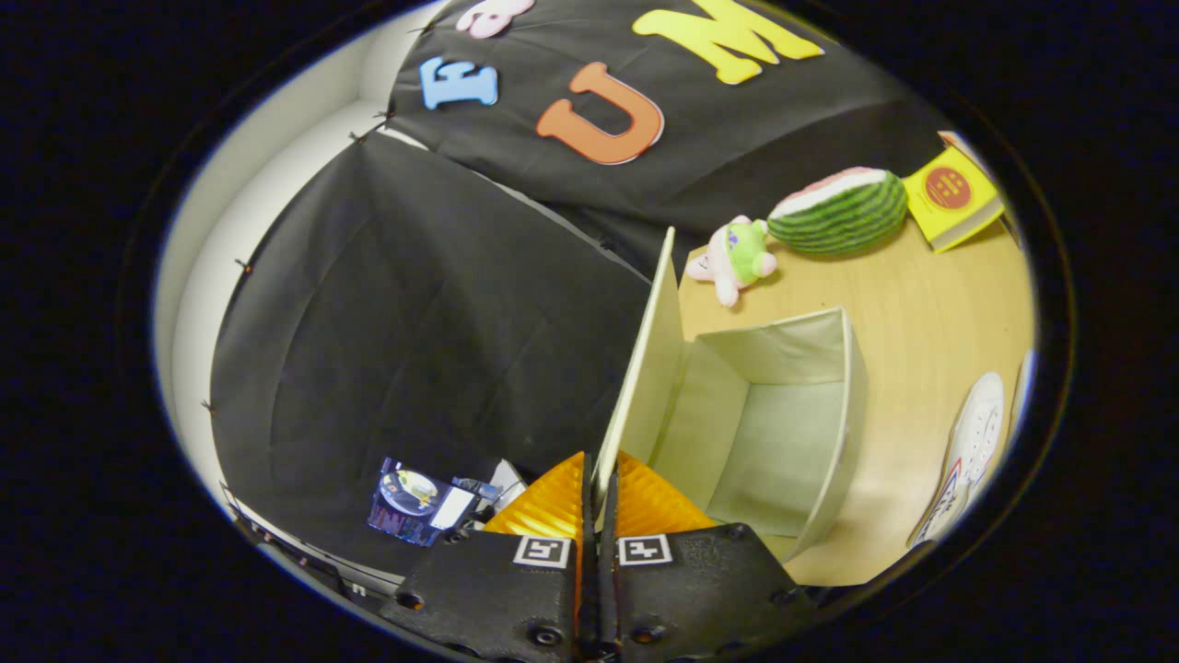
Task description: Open the storage box then place both shoes into the box .Put the left shoe in first, then the right shoe, with the right side of both shoes facing outward in a uniform manner.
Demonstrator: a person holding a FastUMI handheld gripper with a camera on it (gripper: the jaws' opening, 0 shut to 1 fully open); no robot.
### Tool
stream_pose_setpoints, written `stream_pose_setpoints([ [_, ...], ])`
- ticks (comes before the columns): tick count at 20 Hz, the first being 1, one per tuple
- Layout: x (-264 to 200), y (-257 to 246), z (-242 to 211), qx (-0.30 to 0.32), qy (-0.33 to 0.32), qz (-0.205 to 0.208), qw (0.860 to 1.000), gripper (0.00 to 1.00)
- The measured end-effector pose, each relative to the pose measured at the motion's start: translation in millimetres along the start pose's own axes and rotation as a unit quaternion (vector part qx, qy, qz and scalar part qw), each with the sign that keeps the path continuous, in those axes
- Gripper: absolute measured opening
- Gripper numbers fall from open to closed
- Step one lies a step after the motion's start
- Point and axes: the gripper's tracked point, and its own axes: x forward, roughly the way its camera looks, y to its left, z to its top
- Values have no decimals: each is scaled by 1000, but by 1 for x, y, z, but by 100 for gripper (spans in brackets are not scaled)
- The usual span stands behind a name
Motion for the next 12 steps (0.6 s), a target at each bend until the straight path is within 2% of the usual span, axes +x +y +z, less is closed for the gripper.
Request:
stream_pose_setpoints([
  [4, 37, 39, -5, -72, 7, -9, 997, 6],
  [8, 59, 61, -5, -123, 2, -21, 992, 13],
  [10, 61, 65, 1, -163, -16, -32, 986, 31],
  [12, 58, 72, 11, -199, -41, -41, 978, 58],
])
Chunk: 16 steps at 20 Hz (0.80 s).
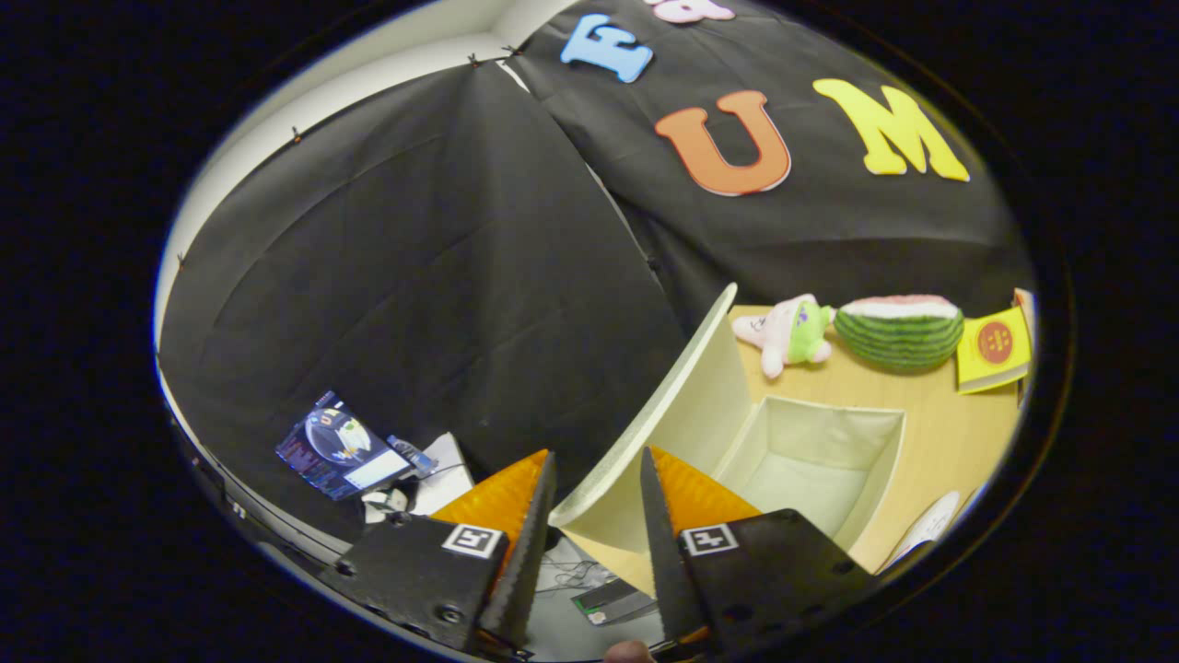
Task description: Open the storage box then place both shoes into the box .Put the left shoe in first, then the right shoe, with the right side of both shoes facing outward in a uniform manner.
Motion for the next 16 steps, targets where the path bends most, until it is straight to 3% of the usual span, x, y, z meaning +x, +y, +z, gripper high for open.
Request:
stream_pose_setpoints([
  [3, -7, 0, 4, -28, -15, -16, 999, 85],
  [9, -54, -38, 17, -56, -59, -91, 993, 93],
  [16, -138, -124, 10, -55, -66, -189, 978, 93],
])
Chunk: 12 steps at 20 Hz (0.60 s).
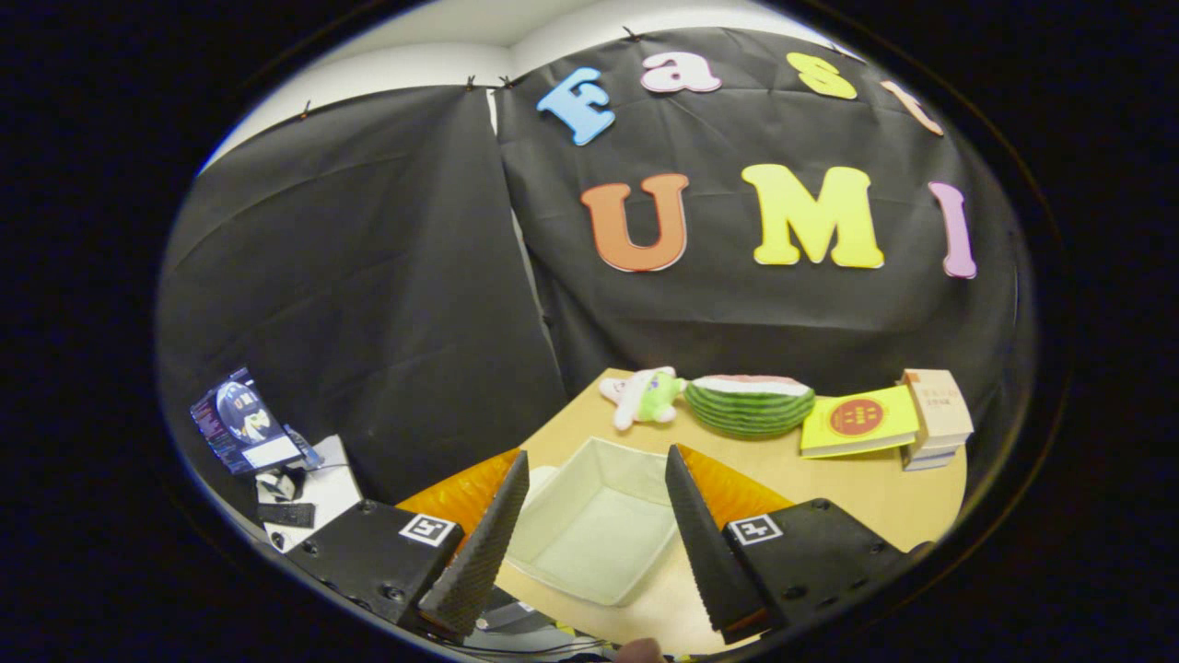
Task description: Open the storage box then place both shoes into the box .Put the left shoe in first, then the right shoe, with the right side of both shoes facing outward in a uniform manner.
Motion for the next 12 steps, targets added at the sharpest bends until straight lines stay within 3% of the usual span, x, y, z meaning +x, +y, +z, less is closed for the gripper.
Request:
stream_pose_setpoints([
  [6, -37, -111, -48, 33, 44, -73, 996, 93],
  [12, -35, -193, -153, 107, 174, -113, 972, 92],
])
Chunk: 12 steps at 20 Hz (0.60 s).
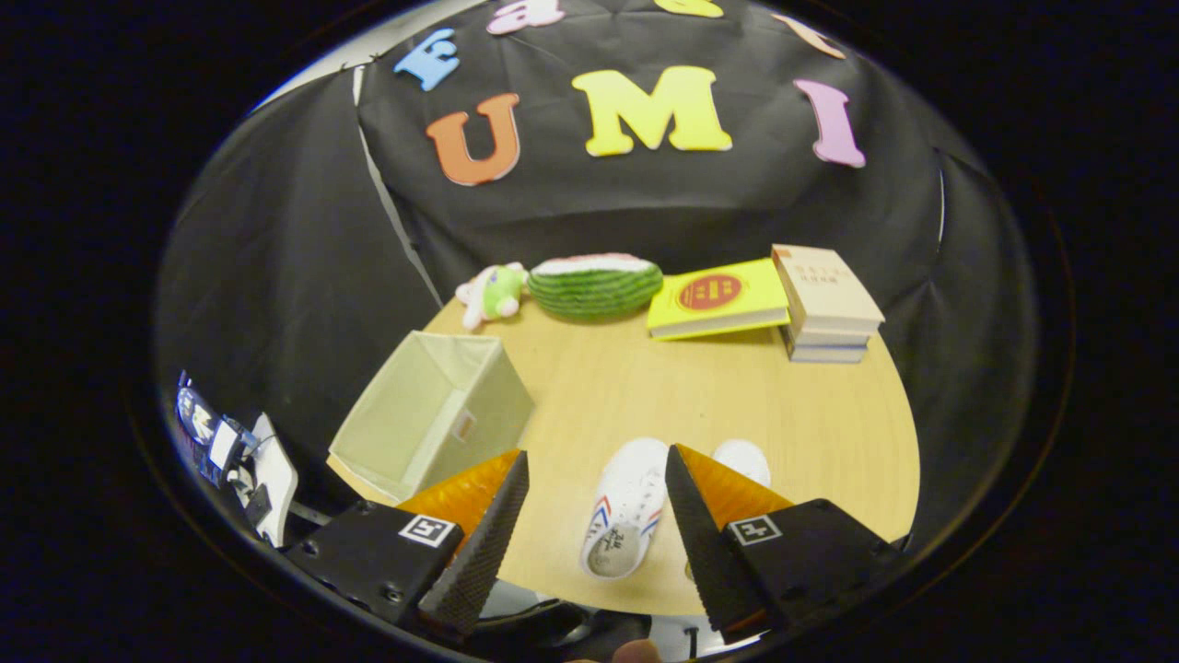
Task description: Open the storage box then place both shoes into the box .Put the left shoe in first, then the right shoe, with the right side of both shoes facing outward in a uniform manner.
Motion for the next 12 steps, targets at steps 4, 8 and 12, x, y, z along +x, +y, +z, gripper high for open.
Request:
stream_pose_setpoints([
  [4, 39, -23, -56, 39, 89, 8, 995, 93],
  [8, 73, -39, -95, 61, 154, 8, 986, 93],
  [12, 97, -46, -122, 99, 216, 13, 971, 93],
])
